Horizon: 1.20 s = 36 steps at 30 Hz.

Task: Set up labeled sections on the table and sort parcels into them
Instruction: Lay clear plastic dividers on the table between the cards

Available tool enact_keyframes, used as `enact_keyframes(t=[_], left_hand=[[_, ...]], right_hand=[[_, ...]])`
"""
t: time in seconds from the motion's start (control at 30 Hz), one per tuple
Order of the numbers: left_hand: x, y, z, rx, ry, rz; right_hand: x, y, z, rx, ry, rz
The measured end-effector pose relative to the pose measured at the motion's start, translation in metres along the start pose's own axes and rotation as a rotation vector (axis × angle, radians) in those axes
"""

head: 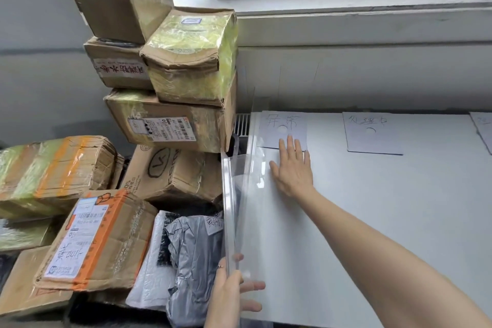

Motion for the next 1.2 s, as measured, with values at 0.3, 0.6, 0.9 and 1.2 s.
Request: enact_keyframes(t=[0.3, 0.6, 0.9, 1.2], left_hand=[[-0.003, -0.003, -0.009, -0.11, 0.056, -0.003], [-0.005, -0.008, -0.018, -0.261, 0.095, 0.122], [0.0, -0.01, -0.02, -0.266, 0.219, 0.122], [-0.011, 0.009, -0.017, -0.148, 0.169, 0.021]], right_hand=[[-0.019, -0.006, -0.009, 0.087, 0.062, 0.034], [-0.04, 0.002, -0.004, 0.083, 0.106, -0.078], [-0.041, 0.006, -0.005, 0.07, 0.075, -0.164], [-0.04, 0.013, -0.008, 0.034, 0.076, -0.097]])
Point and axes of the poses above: each hand's wrist, its own y-axis away from the middle knuckle, its own z-axis out of the back of the hand, x = y × z, the point moved 2 cm from there along -y, towards the middle knuckle, and after that the axes turned 8 degrees about x, right-handed, at the moved point
